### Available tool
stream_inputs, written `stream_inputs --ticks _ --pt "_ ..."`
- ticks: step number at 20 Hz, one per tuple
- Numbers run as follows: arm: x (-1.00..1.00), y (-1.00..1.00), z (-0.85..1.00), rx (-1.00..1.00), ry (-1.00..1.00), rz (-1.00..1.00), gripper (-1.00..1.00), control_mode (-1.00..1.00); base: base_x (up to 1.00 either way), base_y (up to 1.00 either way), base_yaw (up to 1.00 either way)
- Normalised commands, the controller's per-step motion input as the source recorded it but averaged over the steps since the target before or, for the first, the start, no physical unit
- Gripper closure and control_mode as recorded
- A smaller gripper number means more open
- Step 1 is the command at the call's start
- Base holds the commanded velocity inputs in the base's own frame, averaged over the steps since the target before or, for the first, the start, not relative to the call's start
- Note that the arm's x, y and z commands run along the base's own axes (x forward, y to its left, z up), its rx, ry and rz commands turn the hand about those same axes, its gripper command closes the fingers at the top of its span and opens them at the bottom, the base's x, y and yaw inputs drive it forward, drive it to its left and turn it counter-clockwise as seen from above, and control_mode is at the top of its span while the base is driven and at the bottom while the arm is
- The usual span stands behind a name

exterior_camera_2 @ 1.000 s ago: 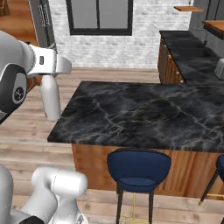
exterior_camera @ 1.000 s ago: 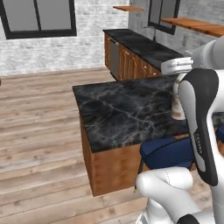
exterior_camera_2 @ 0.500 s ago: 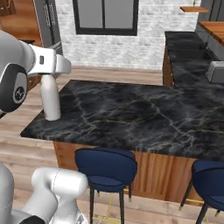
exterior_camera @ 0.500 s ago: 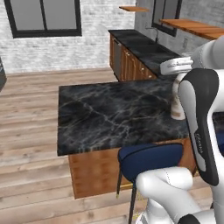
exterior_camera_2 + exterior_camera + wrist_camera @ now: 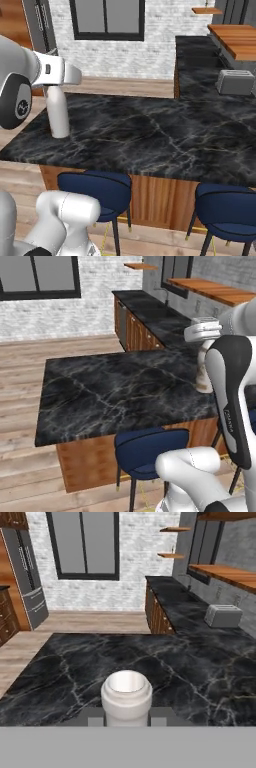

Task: Get the candle and the liquor from the cabinet and move them to the dining counter.

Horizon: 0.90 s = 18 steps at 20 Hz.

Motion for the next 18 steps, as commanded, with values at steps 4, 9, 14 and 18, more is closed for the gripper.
stream_inputs --ticks 4,9,14,18 --pt "0.00 0.00 0.00 0.00 0.00 0.00 1.00 1.00 0.74 -0.17 -0.02" --pt "0.00 0.00 0.00 0.00 0.00 0.00 1.00 1.00 0.68 -0.19 -0.01" --pt "0.40 -0.39 -0.08 0.02 0.00 0.02 1.00 -1.00 0.23 -0.10 0.00" --pt "0.85 -0.89 -0.27 0.06 0.00 0.11 1.00 -1.00 0.00 0.00 0.00"
